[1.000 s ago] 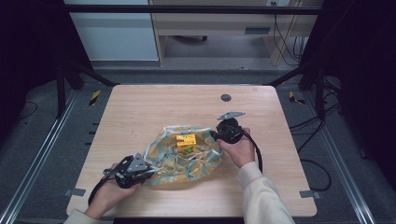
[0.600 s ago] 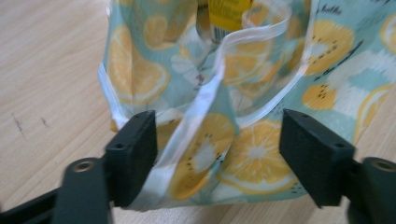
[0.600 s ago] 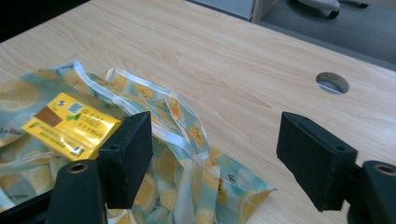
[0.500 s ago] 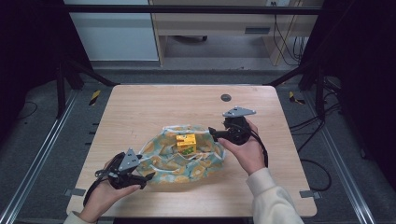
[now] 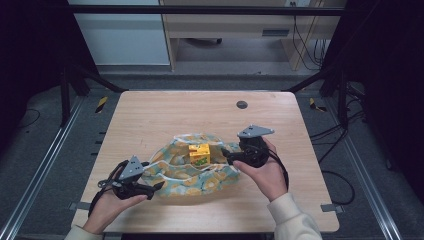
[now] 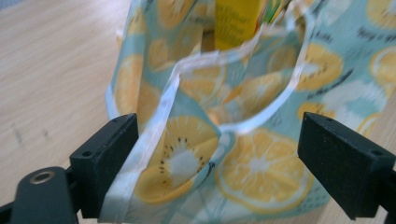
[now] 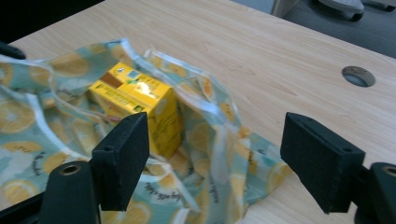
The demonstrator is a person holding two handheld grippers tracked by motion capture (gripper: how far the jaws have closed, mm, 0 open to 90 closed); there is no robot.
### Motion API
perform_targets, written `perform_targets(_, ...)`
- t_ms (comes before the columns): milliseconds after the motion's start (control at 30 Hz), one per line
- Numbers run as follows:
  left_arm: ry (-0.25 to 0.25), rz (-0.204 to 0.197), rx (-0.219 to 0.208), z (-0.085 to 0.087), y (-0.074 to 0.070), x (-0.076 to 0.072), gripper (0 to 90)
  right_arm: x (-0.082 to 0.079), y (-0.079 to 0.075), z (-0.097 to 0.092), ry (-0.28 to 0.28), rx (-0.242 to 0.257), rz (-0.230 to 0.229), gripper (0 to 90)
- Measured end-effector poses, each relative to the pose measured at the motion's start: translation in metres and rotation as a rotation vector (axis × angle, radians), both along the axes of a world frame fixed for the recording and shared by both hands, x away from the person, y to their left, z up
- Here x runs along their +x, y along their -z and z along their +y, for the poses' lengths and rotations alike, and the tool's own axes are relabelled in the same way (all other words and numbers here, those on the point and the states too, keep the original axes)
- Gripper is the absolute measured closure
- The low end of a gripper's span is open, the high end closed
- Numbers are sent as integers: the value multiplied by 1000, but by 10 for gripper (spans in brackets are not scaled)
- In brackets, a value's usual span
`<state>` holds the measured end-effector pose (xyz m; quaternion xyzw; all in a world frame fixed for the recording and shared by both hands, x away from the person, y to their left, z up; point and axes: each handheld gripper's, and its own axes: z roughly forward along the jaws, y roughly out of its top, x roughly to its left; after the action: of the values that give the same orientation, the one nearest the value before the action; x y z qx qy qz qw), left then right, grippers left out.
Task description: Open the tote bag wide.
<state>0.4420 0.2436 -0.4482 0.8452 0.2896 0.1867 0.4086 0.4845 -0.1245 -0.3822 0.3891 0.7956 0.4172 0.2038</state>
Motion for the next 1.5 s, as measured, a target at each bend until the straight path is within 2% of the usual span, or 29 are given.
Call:
perform_targets(100, 21, -11, -12, -7, -2, 4, 114, -7, 2, 5, -20, -6, 6, 235)
perform_targets(200, 37, -21, -4, -14, -5, 7, 111, -14, 5, 9, -40, -21, 14, 225)
perform_targets(300, 52, -30, -1, -18, -15, 7, 113, -21, 8, 11, -56, -32, 19, 213)
perform_targets(400, 41, -39, 14, -21, -32, 9, 123, -29, 13, 11, -72, -35, 31, 201)
perform_targets(500, 26, -48, 50, -23, -46, 17, 140, -36, 19, 12, -85, -31, 42, 194)
perform_targets(633, 0, -53, 85, -23, -56, 37, 181, -41, 27, 10, -80, -40, 49, 198)
perform_targets(800, -27, -33, 94, -20, -56, 68, 246, -41, 39, 6, -58, -63, 74, 165)
perform_targets(867, -34, -20, 99, -20, -55, 79, 272, -41, 43, 6, -51, -56, 82, 149)
perform_targets(967, -18, -5, 126, -25, -52, 92, 302, -45, 45, 8, -61, -54, 77, 144)
perform_targets(1067, -5, 22, 155, -30, -45, 102, 317, -47, 49, 12, -87, -57, 82, 142)
perform_targets(1167, 5, 49, 186, -36, -33, 111, 335, -46, 58, 16, -94, -84, 99, 147)
perform_targets(1233, 16, 71, 200, -40, -25, 115, 352, -44, 64, 17, -98, -111, 109, 206)
perform_targets(1267, 21, 80, 211, -42, -21, 117, 385, -44, 67, 17, -98, -122, 114, 262)
perform_targets(1333, 29, 107, 226, -45, -16, 119, 474, -43, 73, 17, -104, -156, 118, 448)
perform_targets(1367, 32, 118, 221, -46, -13, 119, 552, -42, 75, 16, -106, -171, 122, 521)
perform_targets(1500, 27, 110, 224, -52, -12, 118, 764, -38, 80, 13, -125, -177, 143, 806)
